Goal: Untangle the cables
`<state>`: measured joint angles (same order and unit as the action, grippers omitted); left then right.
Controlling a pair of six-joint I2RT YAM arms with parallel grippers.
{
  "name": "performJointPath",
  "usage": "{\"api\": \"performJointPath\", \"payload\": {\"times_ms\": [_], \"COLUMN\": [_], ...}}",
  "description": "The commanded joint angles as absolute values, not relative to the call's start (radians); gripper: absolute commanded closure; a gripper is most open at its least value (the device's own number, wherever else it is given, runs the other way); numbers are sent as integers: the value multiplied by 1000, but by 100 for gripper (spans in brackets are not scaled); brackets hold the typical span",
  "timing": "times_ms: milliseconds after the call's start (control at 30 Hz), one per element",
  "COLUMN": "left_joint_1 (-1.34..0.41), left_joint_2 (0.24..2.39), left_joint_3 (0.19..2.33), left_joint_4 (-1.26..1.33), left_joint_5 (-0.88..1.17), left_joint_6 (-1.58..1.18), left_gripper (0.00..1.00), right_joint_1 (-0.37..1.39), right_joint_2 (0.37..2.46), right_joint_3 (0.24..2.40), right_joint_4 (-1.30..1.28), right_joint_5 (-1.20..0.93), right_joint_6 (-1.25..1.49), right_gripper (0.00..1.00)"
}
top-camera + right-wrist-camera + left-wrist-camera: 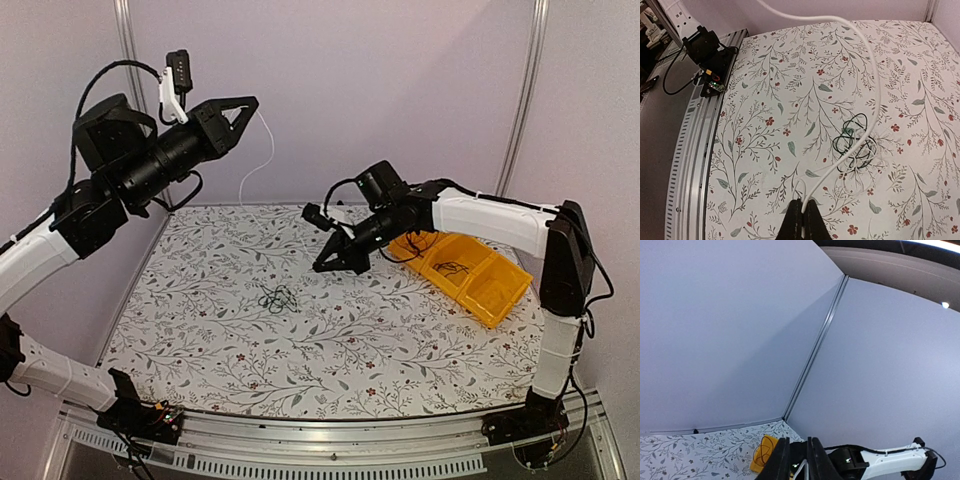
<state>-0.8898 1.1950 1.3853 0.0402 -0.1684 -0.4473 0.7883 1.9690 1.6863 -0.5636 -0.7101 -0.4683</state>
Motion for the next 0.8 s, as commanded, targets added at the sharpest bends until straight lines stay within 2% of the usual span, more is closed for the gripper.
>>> {"api": "performJointPath", "payload": {"times_ms": [0, 167, 233, 400, 767], "left_joint_1": [-898, -895, -895, -883, -828], "left_joint_2": [1193, 1286, 1328, 1413, 1591], "left_joint_3": [1276, 1241, 1252, 1254, 1364], "left_joint_4": [31, 8, 3, 60, 57], "left_joint_5": [-251, -193, -164, -75, 67], "left_joint_6": [-403, -369, -359, -335, -315], "left_gripper": [81, 61, 57, 52, 52], "right_joint_1": [674, 516, 441, 228, -106], "right_joint_2": [1798, 1658, 1601, 1494, 1313], "right_joint_3": [1622, 1559, 1538, 1511, 1451], "right_joint_4": [-617, -707, -745, -829, -979], "right_joint_5": [-645, -618, -603, -588, -487], "right_joint_6": [-532, -580, -600, -637, -819], "right_gripper": [100, 100, 100, 100, 100]}}
